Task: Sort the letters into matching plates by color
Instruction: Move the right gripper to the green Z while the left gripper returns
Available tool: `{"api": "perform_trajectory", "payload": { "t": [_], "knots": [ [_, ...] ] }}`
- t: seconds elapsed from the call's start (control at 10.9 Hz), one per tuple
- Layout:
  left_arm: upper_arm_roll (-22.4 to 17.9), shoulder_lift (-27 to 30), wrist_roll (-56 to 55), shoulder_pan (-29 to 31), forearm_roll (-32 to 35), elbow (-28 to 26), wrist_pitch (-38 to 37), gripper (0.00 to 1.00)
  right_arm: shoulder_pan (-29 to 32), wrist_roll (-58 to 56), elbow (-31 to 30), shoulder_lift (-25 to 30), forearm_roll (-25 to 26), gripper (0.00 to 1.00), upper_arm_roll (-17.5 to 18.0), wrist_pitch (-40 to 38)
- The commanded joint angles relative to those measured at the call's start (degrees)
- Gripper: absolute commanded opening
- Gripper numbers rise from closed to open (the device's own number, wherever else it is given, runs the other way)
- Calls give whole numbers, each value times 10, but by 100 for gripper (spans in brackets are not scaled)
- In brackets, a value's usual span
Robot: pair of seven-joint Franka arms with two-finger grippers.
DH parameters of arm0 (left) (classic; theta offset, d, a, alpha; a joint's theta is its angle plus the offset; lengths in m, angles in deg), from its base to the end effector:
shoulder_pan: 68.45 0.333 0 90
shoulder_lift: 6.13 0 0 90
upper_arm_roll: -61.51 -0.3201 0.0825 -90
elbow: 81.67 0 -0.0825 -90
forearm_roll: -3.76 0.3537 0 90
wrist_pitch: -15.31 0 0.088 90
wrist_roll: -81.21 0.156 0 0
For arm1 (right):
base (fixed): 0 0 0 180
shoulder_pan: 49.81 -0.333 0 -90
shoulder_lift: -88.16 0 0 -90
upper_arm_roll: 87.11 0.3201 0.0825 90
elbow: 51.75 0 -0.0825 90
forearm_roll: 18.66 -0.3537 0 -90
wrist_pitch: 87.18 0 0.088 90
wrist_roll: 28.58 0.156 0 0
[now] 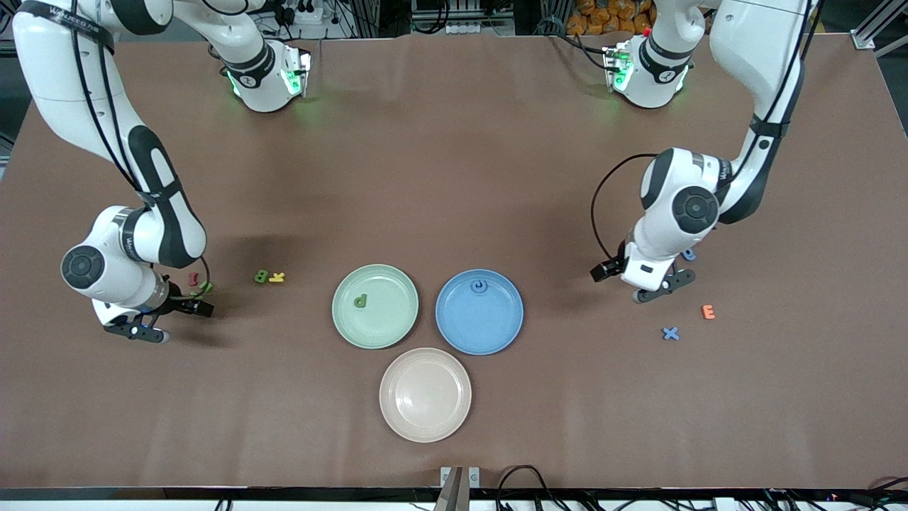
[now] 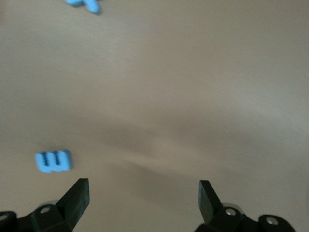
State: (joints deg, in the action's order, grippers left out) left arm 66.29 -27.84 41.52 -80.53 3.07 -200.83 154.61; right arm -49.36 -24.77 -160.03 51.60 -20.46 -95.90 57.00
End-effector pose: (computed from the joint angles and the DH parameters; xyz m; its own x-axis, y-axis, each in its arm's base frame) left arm 0.5416 -0.1647 0.2200 0.9150 0.4009 -0.0449 0.4018 -0.9157 0.0126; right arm 0.6079 -0.0969 0.1465 0.9751 -0.2218 0.0011 -0.2213 -0.9725 0.0729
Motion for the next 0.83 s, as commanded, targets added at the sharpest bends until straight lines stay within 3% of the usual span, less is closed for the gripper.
{"api": "perform_trajectory", "payload": {
  "t": [0.0, 0.55, 0.73],
  "knots": [
    [4, 18, -2, 61, 33, -25, 8, 100, 22, -6, -14, 7, 3, 100, 21, 11],
    [4, -15, -2, 141, 88, -33, 40, 100, 35, -6, -54, 33, 4, 100, 29, 21],
    [2, -18, -2, 154, 102, -75, 92, 100, 36, -6, -64, 40, 3, 100, 30, 21]
  ]
}}
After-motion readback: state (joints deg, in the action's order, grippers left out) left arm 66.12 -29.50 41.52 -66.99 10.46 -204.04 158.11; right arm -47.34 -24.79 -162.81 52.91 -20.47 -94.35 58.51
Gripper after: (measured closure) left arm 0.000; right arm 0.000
